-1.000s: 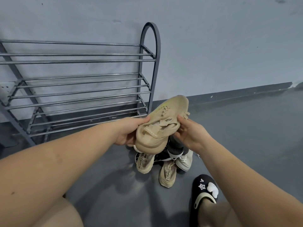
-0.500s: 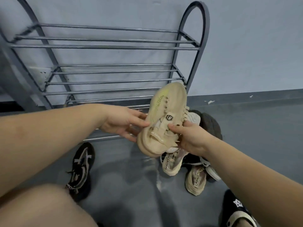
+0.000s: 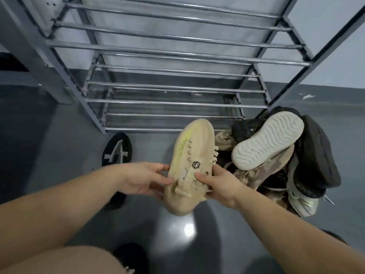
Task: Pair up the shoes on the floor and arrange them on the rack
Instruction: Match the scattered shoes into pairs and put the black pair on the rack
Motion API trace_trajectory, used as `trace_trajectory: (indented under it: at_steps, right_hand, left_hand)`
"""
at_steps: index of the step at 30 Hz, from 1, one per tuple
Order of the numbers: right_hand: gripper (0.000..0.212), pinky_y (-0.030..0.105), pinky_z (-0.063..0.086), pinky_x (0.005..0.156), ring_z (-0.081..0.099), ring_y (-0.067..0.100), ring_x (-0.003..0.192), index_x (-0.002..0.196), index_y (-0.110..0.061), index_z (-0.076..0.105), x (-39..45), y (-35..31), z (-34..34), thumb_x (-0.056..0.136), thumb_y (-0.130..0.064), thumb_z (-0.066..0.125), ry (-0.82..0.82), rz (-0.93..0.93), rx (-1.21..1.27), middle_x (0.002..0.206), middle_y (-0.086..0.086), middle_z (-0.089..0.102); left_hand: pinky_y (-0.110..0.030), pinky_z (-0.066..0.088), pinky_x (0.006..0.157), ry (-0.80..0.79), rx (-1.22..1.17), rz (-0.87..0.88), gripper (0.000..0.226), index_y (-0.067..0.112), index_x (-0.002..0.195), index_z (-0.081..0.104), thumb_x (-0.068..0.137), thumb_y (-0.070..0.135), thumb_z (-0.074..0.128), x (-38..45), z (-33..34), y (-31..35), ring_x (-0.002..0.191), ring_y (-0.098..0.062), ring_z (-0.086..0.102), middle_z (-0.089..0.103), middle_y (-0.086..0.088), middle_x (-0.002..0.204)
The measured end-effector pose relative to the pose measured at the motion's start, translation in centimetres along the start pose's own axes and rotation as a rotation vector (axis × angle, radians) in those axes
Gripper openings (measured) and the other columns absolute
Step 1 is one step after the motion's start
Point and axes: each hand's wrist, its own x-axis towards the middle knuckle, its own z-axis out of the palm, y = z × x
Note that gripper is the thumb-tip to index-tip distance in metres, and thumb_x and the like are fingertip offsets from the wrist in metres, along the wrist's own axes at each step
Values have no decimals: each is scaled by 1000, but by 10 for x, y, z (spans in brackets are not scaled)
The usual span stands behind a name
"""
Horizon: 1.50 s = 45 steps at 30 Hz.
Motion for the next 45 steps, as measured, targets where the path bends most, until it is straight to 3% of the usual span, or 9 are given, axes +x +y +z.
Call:
trace_trajectory:
  at_steps: [7, 17, 22, 26, 30, 32, 35, 38, 45]
  right_hand:
    - [31, 38, 57, 73, 66, 25, 91, 120, -13, 52, 62, 24, 36, 91, -9, 61, -1, 126, -165, 116, 12, 65]
    - [13, 20, 42, 49, 51, 10, 58, 106, -16, 60, 122, 57, 87, 94, -15, 55, 142, 107, -292, 72, -2, 59]
    - [17, 29, 48, 66, 53, 12, 64, 108, -15, 61, 130, 59, 106, 94, -9, 53, 121, 86, -292, 79, -1, 61]
    - [29, 41, 50, 96, 61, 25, 98, 122, -12, 58, 126, 65, 113, 94, -8, 53, 102, 81, -279, 102, 4, 64]
    - [37, 22, 52, 83, 62, 17, 91, 129, -21, 51, 109, 59, 107, 94, -8, 54, 34, 59, -266, 102, 0, 64]
    - [47, 17, 45, 79, 61, 17, 100, 138, -23, 41, 98, 52, 99, 94, -14, 56, 23, 28, -379, 123, 1, 60]
    - [66, 26, 32, 106, 36, 23, 138, 150, -20, 22, 87, 45, 80, 94, -34, 53, 85, -65, -907, 154, 5, 30]
    - [69, 36, 16, 119, 13, 24, 147, 152, -22, 14, 71, 37, 56, 95, -43, 46, 161, -209, -1335, 161, 7, 9]
    - [74, 45, 0, 119, -5, 28, 148, 153, -19, 3, 11, 8, -35, 95, -45, 41, 462, -321, -1609, 160, 11, -8]
  left_hand:
    - [-34, 57, 82, 76, -256, -73, 41, 19, 129, 51, 91, 4, 54, 12, -40, -59, 99, -25, 68, 69, -8, 113]
    - [-39, 51, 94, 345, -313, -125, 38, 17, 135, 47, 98, 11, 45, 25, -64, -90, 111, -23, 62, 64, -7, 122]
    - [-28, 52, 76, 560, -287, -85, 39, 20, 137, 47, 101, 8, 37, 26, -69, -94, 101, -19, 62, 64, -2, 117]
    - [-18, 47, 64, 604, -217, -97, 40, 17, 135, 49, 99, 4, 37, 26, -63, -90, 87, -10, 59, 63, -1, 113]
    - [-22, 43, 89, 652, 11, -67, 41, 16, 138, 46, 97, 9, 44, 27, -56, -89, 116, -19, 54, 56, -3, 133]
    - [-23, 41, 93, 679, 180, -27, 42, 19, 139, 44, 97, 12, 43, 28, -51, -83, 120, -21, 52, 54, -2, 134]
    - [-33, 28, 113, 667, 565, 17, 56, 24, 149, 25, 96, 18, 43, 34, -36, -68, 140, -22, 29, 27, -2, 155]
    - [-34, 5, 118, 605, 950, 48, 66, 20, 152, 6, 98, 28, 42, 41, -10, -48, 148, -20, 0, -2, -3, 161]
    - [-39, 4, 120, 534, 1470, 144, 73, 19, 152, -2, 96, 42, 39, 75, 60, 6, 148, -24, -3, -8, -7, 160]
